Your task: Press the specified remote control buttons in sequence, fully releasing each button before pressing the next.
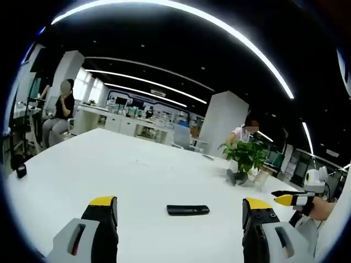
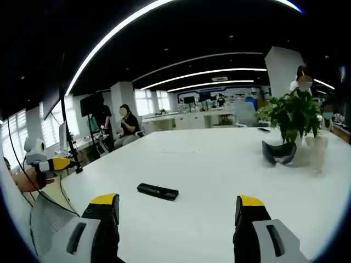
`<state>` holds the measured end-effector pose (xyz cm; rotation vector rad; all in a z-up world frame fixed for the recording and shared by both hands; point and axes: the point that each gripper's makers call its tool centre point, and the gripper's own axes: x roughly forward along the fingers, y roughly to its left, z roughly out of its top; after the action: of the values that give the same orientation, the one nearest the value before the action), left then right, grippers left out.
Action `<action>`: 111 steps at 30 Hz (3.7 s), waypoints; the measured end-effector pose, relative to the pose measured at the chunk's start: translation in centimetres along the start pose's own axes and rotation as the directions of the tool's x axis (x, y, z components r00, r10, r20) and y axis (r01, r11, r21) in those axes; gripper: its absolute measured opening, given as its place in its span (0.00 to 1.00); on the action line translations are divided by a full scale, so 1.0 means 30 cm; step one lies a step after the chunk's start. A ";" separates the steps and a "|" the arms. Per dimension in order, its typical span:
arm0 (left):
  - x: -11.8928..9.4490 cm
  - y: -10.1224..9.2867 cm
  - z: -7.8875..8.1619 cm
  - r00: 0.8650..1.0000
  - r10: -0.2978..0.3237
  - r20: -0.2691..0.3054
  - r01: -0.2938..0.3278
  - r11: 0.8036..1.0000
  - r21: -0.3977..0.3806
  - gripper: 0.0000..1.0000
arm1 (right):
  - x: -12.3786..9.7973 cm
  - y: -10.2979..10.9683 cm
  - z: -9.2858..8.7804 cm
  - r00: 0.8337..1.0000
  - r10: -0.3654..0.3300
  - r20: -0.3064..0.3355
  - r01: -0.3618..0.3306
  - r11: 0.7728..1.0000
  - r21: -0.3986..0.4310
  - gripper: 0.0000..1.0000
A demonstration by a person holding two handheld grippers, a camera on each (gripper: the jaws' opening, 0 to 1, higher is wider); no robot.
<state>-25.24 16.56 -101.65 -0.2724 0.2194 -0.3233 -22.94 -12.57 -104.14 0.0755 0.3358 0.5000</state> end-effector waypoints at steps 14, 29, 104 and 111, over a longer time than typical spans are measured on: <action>0.000 -0.011 -0.008 0.999 -0.015 -0.032 0.017 0.999 0.033 0.98 | -0.007 -0.012 0.012 1.000 0.001 0.013 -0.001 1.000 0.008 0.87; -0.002 -0.017 -0.019 0.999 -0.029 -0.018 0.029 0.999 0.022 0.99 | 0.013 0.007 0.015 0.999 0.037 -0.012 -0.037 0.999 -0.019 0.87; 0.235 0.005 -0.344 0.770 -0.191 -0.608 0.391 0.895 0.215 0.96 | -0.035 0.013 -0.037 0.997 -0.021 -0.068 0.016 0.997 -0.080 0.78; 0.345 -0.028 -0.341 0.699 -0.236 -0.675 0.547 0.785 0.291 0.94 | -0.024 0.031 -0.047 0.996 0.000 -0.094 -0.009 0.995 -0.100 0.74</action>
<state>-18.50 9.96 -112.75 0.3042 0.7194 -0.9046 -24.42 -12.11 -105.12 -0.0447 0.4024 0.5254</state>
